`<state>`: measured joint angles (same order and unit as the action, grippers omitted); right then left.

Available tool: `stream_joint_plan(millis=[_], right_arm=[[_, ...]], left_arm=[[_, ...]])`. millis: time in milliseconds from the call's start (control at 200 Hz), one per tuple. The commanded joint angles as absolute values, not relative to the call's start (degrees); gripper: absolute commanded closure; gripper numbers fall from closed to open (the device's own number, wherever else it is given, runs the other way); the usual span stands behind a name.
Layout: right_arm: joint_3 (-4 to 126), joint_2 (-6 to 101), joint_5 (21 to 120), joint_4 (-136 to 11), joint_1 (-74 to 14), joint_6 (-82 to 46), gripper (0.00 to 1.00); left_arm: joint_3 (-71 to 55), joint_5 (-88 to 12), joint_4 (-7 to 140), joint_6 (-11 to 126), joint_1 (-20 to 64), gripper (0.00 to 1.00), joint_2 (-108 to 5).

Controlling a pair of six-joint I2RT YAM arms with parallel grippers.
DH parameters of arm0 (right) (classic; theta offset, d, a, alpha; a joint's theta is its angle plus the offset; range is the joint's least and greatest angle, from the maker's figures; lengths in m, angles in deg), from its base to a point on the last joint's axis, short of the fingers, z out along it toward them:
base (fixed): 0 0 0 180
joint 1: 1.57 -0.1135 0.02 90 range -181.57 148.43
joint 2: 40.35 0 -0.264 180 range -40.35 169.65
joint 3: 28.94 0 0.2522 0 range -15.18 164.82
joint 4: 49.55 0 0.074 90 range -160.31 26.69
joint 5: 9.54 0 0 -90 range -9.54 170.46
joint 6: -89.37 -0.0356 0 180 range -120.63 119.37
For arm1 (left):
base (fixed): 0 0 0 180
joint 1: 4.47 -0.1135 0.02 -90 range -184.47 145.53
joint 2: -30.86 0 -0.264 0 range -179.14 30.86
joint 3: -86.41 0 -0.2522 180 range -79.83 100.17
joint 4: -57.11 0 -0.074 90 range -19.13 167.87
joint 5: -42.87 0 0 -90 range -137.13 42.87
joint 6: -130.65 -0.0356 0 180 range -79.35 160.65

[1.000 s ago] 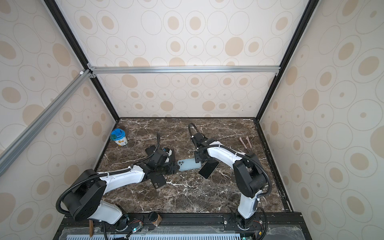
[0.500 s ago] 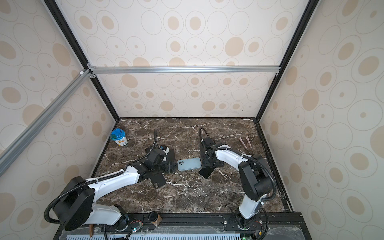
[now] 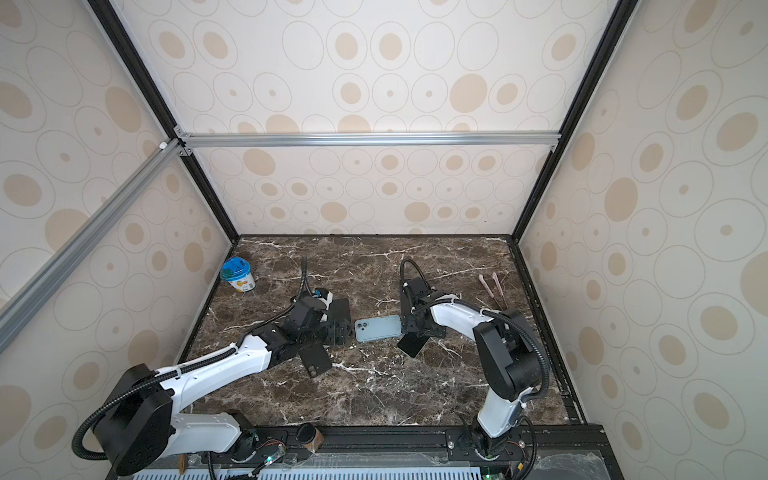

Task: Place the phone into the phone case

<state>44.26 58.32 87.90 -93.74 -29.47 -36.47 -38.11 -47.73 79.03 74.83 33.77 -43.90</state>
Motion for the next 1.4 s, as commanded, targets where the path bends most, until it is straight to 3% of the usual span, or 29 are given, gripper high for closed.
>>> stream_joint_plan(millis=[0,425,585,605,785,1055,1396], right_arm=[[44.0,59.74,87.84,-93.5,-29.63,-38.58,0.09],[42.46,60.74,89.87,-94.45,-29.78,-41.0,0.09],[40.76,59.8,87.7,-91.76,-30.04,-43.72,0.06],[40.44,59.55,87.4,-91.36,-30.04,-44.18,0.0],[38.85,58.52,88.16,-89.59,-30.59,-47.6,0.0],[37.75,59.35,90.57,-91.89,-30.7,-45.99,0.09],[41.51,59.62,90.95,-98.88,-31.36,-34.93,0.21]], left_arm=[[-38.41,-49.15,79.83,73.7,33.34,0.1,-42.69],[-38.78,-49.94,80.36,72.74,33.24,0.1,-41.55],[-38.78,-49.86,80.32,72.34,33.26,0.1,-41.56],[-38.8,-49.86,80.28,72.38,33.25,0.1,-41.53],[-38.95,-49.78,80.36,72.03,33.28,0.1,-41.34],[-38.76,-50.21,81.22,71.33,33.29,0.1,-40.55],[-38.64,-50.3,81.66,70.98,33.22,0.1,-40.06]])
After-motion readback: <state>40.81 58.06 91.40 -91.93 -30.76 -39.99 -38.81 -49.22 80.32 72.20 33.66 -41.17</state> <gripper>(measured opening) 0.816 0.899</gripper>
